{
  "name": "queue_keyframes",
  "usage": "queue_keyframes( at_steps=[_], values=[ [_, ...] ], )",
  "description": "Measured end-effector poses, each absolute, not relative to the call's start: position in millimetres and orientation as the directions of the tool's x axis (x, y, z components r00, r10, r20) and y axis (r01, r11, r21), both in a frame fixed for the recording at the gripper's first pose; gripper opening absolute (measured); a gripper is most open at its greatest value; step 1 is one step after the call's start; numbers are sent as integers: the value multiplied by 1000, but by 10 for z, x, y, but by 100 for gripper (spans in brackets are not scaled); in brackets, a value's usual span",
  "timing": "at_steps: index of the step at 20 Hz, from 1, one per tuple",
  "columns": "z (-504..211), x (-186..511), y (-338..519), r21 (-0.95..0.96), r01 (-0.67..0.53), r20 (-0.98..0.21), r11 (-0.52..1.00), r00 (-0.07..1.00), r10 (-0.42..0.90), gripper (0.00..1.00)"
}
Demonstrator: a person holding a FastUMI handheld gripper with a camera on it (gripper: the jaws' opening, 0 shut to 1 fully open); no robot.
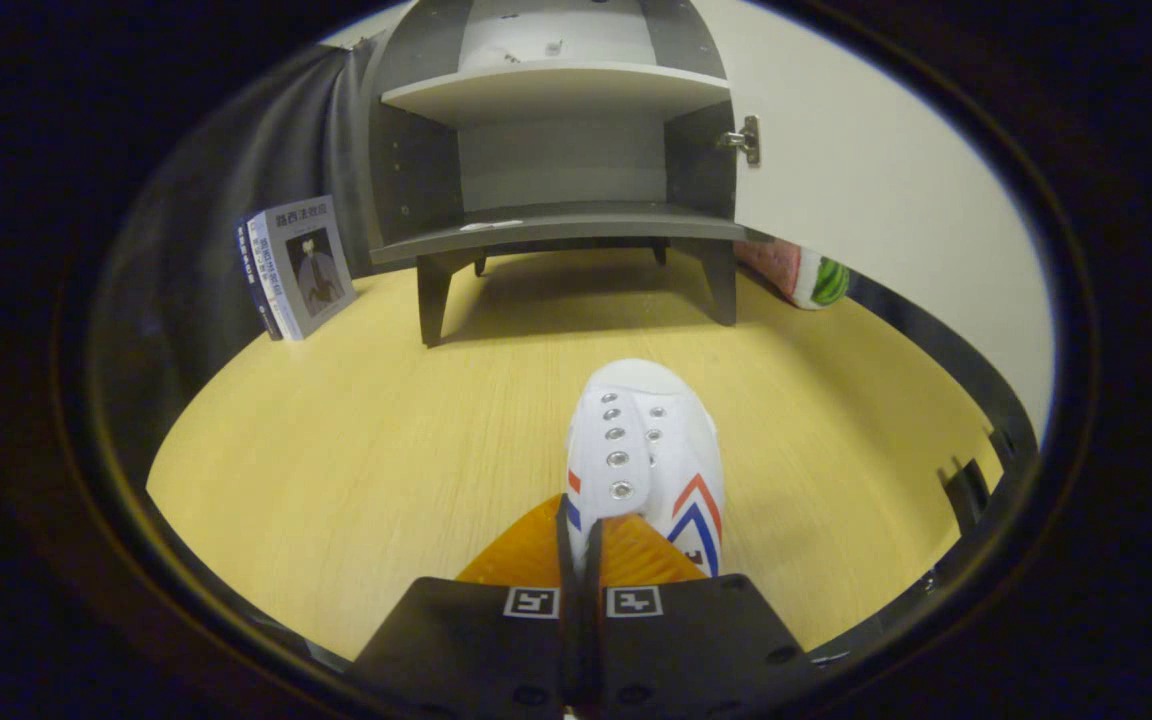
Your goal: Open the shoe cabinet door, grab the shoes and put them into the shoe cabinet, then close the shoe cabinet door.
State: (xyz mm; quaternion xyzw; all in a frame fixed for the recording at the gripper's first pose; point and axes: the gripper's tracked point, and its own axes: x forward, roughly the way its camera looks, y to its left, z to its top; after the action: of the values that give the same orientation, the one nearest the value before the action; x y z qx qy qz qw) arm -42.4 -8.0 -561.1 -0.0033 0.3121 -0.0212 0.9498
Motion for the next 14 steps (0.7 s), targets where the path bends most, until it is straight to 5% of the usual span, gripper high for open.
queue_keyframes(
  at_steps=[7, 14],
  values=[
    [-5285, -427, -113, -4, 42, -603, 999, 797, -36, 2],
    [-4222, -397, -115, -31, 48, -547, 998, 835, -57, 2]
  ],
)
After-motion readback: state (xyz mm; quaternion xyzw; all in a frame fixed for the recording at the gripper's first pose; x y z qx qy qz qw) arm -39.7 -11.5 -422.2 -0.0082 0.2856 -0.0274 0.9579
